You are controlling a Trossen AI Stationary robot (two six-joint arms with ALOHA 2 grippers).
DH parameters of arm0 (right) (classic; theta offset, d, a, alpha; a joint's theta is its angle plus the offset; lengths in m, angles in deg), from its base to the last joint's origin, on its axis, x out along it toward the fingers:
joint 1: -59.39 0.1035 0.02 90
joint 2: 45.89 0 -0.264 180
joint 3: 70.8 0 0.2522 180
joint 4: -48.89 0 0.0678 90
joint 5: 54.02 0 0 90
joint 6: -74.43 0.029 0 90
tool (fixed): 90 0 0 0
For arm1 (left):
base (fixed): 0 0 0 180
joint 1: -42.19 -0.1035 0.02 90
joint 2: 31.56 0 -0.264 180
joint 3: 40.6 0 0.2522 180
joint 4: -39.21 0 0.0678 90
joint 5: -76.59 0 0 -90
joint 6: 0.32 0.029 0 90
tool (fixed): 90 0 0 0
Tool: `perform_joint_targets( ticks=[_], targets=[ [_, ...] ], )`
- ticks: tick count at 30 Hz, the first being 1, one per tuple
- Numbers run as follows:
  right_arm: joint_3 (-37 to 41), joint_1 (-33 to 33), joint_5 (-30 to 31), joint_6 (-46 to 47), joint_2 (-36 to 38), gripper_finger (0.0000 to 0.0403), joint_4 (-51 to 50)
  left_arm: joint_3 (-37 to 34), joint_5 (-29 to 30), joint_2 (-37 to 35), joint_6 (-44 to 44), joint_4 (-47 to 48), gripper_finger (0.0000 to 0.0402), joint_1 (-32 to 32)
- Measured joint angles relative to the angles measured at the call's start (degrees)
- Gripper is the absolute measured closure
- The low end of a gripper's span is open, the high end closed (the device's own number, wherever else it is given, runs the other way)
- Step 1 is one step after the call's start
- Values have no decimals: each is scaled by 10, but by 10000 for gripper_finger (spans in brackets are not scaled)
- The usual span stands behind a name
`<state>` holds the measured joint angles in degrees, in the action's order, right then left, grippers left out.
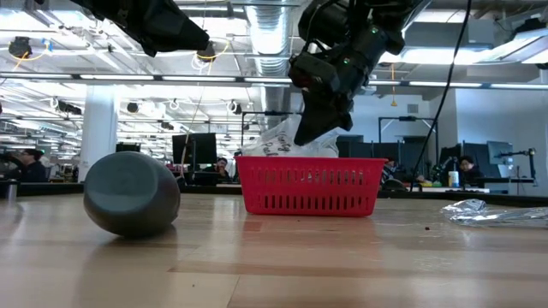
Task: Pick & Place Travel size toiletries
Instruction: Put the white cotton pack into the top green bin, then put the silver nail cutter into the top red bin
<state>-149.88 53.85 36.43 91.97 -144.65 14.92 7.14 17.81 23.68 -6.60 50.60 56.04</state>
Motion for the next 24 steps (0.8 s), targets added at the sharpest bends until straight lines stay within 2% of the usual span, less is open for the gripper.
perform_joint_targets(
  ticks=[4, 15, 20, 24],
  targets=[
    [0, 0, 0, -23, 0, 364, -1, 0, 0, 0, 0, 0, 290, 0],
    [0, -15, -6, -31, 8, 247, -4, 0, 0, 0, 0, 4, 290, 0],
    [0, -8, -6, -40, 50, 208, -14, 0, 0, 0, 0, 5, 288, 0],
    [-1, 21, -7, -40, 88, 190, -27, 0, -3, 0, -2, 7, 288, 0]
  ],
)
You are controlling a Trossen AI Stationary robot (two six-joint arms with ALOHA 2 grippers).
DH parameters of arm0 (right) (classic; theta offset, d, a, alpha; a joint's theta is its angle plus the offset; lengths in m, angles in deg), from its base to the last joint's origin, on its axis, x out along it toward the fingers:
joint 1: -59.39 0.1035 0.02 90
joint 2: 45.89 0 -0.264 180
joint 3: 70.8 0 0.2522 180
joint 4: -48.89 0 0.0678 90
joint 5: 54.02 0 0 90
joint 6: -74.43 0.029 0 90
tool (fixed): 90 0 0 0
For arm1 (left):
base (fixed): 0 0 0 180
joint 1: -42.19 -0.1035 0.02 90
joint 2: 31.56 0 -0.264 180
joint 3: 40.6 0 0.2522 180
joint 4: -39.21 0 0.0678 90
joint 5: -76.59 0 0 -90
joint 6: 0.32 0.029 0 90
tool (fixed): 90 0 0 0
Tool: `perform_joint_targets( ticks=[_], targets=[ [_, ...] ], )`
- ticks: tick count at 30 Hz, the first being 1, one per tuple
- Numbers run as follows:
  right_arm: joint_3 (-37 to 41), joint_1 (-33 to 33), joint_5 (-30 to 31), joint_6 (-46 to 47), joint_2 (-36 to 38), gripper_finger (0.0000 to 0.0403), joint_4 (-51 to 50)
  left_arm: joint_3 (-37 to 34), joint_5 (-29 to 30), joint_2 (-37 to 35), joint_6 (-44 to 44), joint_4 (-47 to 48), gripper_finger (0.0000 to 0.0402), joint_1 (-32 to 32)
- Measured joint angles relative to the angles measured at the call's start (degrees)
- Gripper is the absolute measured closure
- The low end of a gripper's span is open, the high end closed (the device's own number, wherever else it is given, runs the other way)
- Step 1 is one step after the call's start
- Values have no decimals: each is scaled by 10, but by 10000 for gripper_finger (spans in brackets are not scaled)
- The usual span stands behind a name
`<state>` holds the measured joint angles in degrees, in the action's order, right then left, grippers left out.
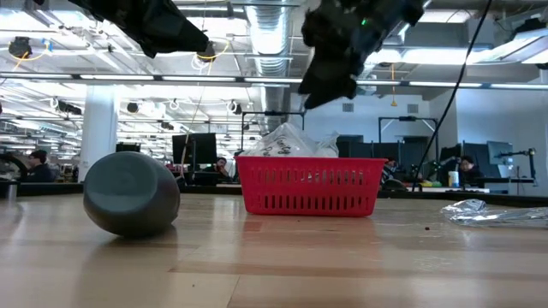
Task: Pick & Place Travel size toiletries
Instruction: Put the silver nail cutter into the top red bin
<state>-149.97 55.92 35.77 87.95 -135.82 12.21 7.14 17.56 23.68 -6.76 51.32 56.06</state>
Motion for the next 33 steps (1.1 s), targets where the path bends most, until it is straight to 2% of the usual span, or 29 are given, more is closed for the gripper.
perform_joint_targets(
  ticks=[7, 11, 13, 27, 33],
  targets=[
    [0, 83, 0, 0, 12, 185, -58, 0, -98, 0, 0, 3, 288, 0],
    [0, 129, 0, 7, 14, 190, -137, 0, -184, 0, -3, 3, 288, 3],
    [0, 149, 0, 27, 14, 193, -174, 0, -206, 4, -3, 2, 288, 9],
    [0, 250, 4, 149, 5, 215, -283, 0, -208, 77, -20, 2, 288, 17],
    [3, 287, 53, 213, -5, 224, -298, 0, -208, 92, -20, -8, 288, 17]
  ],
)
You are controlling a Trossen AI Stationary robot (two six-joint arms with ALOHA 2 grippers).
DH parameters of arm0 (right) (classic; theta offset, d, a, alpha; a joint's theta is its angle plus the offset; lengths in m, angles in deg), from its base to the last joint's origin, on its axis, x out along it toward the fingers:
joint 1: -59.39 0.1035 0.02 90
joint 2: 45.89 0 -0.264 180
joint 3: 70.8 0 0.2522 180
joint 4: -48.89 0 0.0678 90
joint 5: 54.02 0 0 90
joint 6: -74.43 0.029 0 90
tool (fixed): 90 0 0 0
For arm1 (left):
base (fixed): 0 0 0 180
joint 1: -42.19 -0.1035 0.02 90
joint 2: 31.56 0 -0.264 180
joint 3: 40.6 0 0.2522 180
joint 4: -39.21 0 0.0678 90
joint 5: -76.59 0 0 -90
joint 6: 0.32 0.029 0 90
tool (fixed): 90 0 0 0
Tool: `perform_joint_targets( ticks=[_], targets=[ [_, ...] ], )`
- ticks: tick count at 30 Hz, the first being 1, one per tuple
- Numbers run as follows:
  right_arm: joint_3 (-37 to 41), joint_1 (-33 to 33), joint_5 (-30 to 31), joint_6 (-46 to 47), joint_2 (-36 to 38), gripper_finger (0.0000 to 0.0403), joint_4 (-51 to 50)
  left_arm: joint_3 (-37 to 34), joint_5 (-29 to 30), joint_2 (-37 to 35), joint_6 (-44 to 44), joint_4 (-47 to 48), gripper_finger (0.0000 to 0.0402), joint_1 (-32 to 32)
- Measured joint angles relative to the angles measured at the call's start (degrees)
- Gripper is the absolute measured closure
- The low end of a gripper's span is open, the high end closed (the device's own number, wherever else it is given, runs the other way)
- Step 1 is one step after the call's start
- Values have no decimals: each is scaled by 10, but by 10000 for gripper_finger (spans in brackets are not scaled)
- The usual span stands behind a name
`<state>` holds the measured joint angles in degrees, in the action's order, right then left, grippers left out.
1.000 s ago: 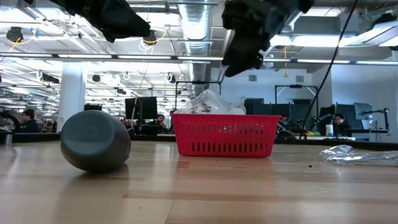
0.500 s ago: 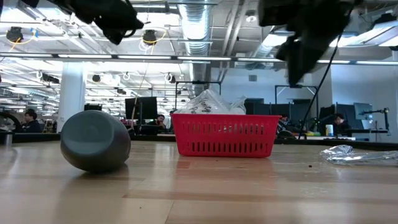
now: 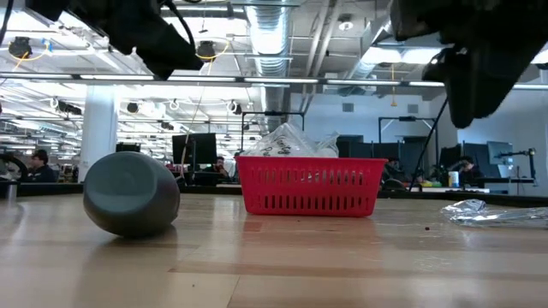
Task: Pick & Place Travel size toiletries
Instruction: Put the silver nail cutter into the top red bin
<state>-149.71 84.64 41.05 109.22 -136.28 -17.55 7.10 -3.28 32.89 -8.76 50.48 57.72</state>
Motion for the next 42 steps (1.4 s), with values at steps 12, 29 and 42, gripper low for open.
perform_joint_targets(
  ticks=[12, 29, 42],
  targets=[
    [-1, 43, 40, 87, -49, 236, -31, 0, 1, 1, 0, -12, 288, 0],
    [1, 47, 47, 90, -150, 220, -52, 0, 1, 1, 4, -24, 288, 0],
    [0, 48, 32, 102, -123, 229, -51, 0, 1, 1, 8, -24, 288, 0]
  ],
)
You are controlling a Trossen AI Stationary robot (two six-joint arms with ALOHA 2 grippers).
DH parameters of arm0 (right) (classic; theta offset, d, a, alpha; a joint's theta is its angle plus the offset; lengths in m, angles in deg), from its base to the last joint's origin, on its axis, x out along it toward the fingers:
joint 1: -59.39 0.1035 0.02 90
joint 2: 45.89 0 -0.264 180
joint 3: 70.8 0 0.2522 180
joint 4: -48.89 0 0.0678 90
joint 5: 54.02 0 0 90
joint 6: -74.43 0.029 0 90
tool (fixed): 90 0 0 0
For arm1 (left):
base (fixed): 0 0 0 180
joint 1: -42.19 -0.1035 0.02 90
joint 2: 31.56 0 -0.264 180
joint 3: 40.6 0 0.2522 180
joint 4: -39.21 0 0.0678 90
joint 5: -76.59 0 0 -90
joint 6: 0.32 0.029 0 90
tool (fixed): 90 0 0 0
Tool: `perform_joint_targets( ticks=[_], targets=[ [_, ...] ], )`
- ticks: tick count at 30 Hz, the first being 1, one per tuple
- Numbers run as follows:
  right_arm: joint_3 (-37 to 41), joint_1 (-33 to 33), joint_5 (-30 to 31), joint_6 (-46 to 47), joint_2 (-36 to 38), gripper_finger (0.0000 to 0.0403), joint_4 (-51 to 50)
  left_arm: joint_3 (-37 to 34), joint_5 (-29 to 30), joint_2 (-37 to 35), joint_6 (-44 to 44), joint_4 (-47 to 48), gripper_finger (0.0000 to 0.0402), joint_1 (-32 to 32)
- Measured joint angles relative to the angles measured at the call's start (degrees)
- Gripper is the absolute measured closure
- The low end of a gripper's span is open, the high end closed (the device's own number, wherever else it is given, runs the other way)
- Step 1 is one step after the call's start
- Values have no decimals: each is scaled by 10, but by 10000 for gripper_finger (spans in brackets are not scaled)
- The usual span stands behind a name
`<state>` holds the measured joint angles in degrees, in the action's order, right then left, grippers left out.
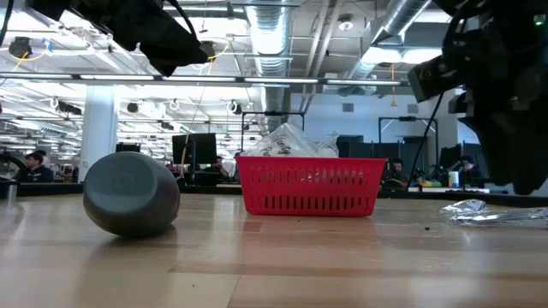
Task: Pick & Place Travel size toiletries
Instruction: Put the silver nail cutter into the top red bin
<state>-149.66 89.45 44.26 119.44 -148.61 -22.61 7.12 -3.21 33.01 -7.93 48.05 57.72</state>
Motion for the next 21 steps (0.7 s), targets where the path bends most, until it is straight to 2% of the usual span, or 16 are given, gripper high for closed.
perform_joint_targets(
  ticks=[9, 21],
  targets=[
    [1, 7, -14, 2, 0, 230, 21, 0, 0, 0, 0, -1, 288, 0],
    [78, -4, -65, 8, 2, 232, 112, 0, 0, 0, 1, -1, 288, 0]
  ],
)
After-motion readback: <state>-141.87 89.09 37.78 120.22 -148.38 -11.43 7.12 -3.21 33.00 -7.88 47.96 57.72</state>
